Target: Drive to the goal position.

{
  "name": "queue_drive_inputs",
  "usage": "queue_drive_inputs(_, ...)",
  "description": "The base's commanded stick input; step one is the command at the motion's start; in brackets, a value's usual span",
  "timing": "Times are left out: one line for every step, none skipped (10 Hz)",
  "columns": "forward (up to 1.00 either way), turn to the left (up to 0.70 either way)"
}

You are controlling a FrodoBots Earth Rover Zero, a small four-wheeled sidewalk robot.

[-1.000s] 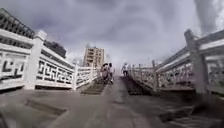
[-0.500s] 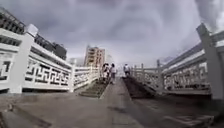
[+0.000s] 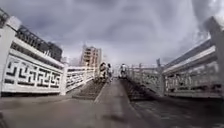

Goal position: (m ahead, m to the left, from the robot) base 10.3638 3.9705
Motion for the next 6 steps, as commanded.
queue_drive_inputs(0.45,0.0)
queue_drive_inputs(0.45,0.0)
queue_drive_inputs(0.45,0.0)
queue_drive_inputs(0.45,0.0)
queue_drive_inputs(0.45,0.0)
queue_drive_inputs(0.45,0.0)
